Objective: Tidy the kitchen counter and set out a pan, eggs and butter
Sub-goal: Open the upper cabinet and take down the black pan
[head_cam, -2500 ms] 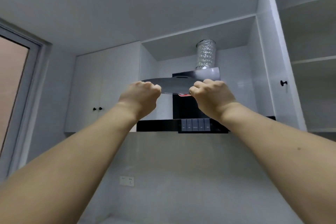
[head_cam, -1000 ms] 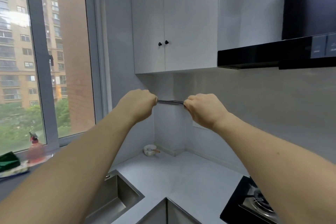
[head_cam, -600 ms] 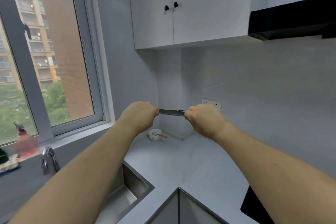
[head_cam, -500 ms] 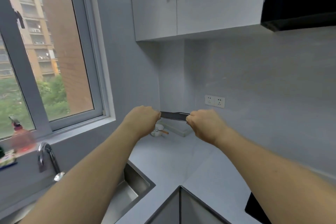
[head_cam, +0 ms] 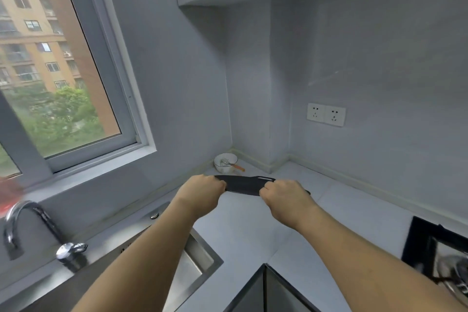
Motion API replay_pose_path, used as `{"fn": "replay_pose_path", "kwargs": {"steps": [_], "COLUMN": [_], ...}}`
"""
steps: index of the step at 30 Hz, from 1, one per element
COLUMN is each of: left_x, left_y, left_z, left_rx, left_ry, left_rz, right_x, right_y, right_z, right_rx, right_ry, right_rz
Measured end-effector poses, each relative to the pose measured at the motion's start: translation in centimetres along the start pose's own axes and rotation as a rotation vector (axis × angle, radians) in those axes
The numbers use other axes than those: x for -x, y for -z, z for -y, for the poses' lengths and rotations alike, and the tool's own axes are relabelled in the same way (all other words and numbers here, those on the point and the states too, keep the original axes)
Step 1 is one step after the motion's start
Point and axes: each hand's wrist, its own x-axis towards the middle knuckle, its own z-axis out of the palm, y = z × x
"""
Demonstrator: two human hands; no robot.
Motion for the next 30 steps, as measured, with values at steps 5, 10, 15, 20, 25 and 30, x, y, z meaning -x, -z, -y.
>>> {"fn": "replay_pose_path", "kwargs": {"steps": [5,10,15,20,25,30], "left_x": [-3.1,-6.3,-8.9,-10.1,-10.5,-10.5], "left_y": [-4.6,-10.3,-14.4,-18.5,-22.3,-24.8], "left_z": [1.6,4.1,6.0,8.9,11.7,14.4], "left_rx": [0.058,0.167,0.247,0.293,0.329,0.267], "left_ry": [-0.038,-0.092,-0.137,-0.146,-0.135,-0.16], "left_rz": [0.018,0.023,-0.021,-0.044,0.004,0.022], "right_x": [-3.2,-6.4,-9.7,-13.3,-16.7,-18.7], "right_y": [-3.4,-6.5,-10.9,-13.7,-16.6,-19.2], "right_z": [0.5,1.5,2.1,3.4,5.5,7.2], "right_rx": [0.041,0.009,-0.01,-0.077,-0.026,-0.147], "right_ry": [0.008,-0.047,-0.029,-0.041,-0.029,-0.021], "right_rz": [0.202,0.37,0.441,0.411,0.479,0.374]}}
